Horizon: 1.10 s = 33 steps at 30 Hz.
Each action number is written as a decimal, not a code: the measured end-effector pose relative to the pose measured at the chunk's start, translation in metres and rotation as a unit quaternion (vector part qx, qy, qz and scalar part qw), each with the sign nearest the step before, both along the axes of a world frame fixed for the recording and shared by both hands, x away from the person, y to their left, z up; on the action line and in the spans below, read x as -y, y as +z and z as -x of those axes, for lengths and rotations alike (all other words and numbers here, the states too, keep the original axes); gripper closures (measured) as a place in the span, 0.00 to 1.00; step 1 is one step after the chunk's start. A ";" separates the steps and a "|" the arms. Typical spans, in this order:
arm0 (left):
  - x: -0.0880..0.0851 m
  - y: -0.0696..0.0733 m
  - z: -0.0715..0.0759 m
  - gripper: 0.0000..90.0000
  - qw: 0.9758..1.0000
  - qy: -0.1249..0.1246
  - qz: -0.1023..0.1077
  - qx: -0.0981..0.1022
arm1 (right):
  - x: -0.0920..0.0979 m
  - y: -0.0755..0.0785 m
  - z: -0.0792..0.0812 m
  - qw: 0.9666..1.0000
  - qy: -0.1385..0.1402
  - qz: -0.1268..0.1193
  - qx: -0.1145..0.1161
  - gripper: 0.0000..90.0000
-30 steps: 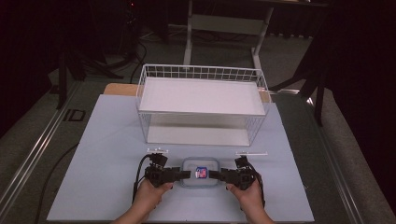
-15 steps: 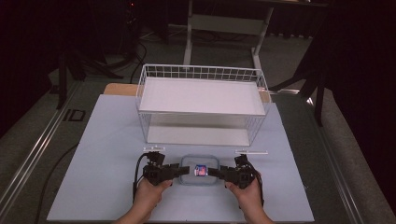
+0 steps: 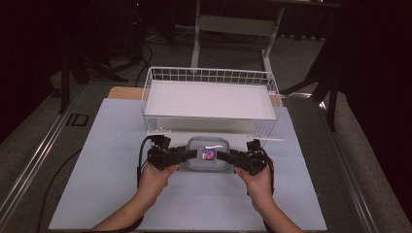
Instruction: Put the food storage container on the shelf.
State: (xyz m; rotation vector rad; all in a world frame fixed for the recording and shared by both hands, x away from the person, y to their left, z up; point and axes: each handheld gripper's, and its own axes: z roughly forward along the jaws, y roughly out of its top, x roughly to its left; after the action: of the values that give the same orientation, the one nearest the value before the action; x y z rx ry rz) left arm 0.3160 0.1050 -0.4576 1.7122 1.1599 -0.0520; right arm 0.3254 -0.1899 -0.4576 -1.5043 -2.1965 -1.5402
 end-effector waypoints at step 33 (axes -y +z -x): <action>0.002 -0.063 -0.056 0.55 1.000 0.020 0.015 -0.012 | -0.003 -0.047 -0.057 0.999 -0.034 0.009 -0.029 0.49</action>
State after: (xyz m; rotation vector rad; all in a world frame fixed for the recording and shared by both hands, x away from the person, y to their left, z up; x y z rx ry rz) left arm 0.3723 0.1030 -0.5204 1.6667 1.2043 -0.0651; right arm 0.3828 -0.1864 -0.5044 -1.6243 -2.1549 -1.4795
